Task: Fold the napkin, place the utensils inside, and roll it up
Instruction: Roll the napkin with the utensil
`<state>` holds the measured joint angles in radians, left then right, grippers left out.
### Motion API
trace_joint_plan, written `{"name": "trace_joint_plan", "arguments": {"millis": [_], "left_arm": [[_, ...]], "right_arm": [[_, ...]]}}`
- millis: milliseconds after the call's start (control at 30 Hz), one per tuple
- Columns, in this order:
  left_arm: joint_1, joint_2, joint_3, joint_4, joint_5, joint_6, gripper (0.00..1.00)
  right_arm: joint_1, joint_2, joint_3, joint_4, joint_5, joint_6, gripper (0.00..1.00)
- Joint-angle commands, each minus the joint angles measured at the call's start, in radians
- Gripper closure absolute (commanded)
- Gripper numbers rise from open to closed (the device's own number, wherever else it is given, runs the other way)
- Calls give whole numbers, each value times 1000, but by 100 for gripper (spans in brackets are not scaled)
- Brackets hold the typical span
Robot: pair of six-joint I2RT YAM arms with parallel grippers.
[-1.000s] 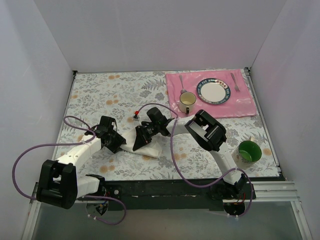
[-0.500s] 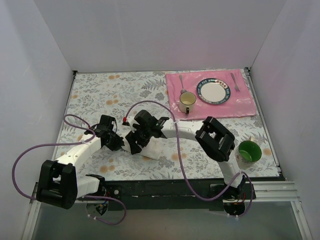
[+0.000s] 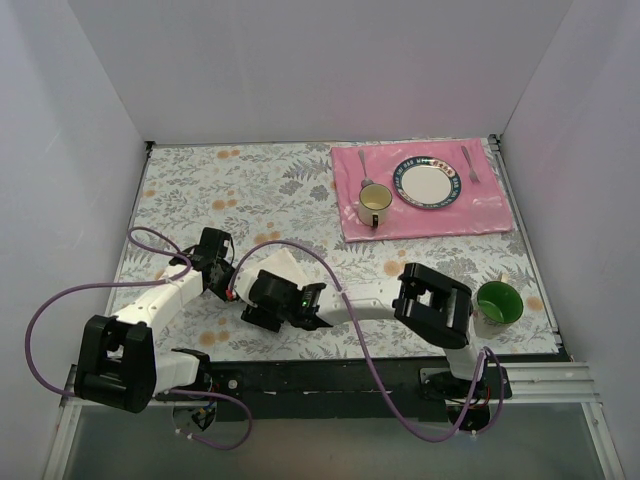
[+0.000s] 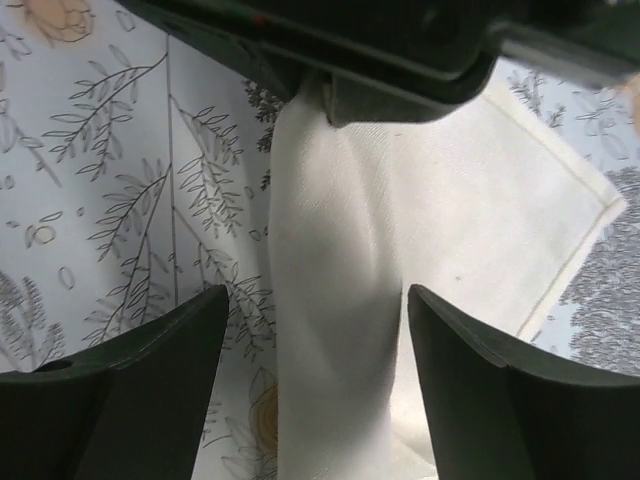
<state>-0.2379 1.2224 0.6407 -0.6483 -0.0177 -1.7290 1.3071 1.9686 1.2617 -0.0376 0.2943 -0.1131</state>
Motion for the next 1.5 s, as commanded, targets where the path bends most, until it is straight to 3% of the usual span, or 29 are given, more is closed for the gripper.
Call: {"name": "trace_joint_plan", "arguments": {"millis": [0,67,267,400,433,567,633,700,1100,1333,1467], "left_arm": [[5,2,17,-4,2,-4,100],[3,-1,16,-1,5,-1,100],[9,-12,19,3,10,31,100],[18,-55,25,1,-10,69,76],[22,-78,28,2,-16,75,73],[38,-98,49,-16,-31,111,39],[40,-95,62,-31,-41,115,28],[40,-96,66,-33,-47,118,24],[28,-107,-35,78,101,100,22],[5,-52,-65,111,96,86,22],[-6,-29,-73,142,58,82,28]], "right_arm": [[20,64,24,78,207,-68,23],[20,78,27,90,226,-79,27],[15,96,27,82,195,-89,56],[1,61,13,70,112,-62,75],[-6,59,21,61,48,-48,76],[-52,46,36,-5,-122,27,82],[-81,38,27,-1,-203,72,84],[-121,42,24,4,-277,128,85],[-313,164,53,73,-926,378,85],[-388,253,48,208,-1158,592,84],[-417,286,-21,387,-1224,740,84]]}}
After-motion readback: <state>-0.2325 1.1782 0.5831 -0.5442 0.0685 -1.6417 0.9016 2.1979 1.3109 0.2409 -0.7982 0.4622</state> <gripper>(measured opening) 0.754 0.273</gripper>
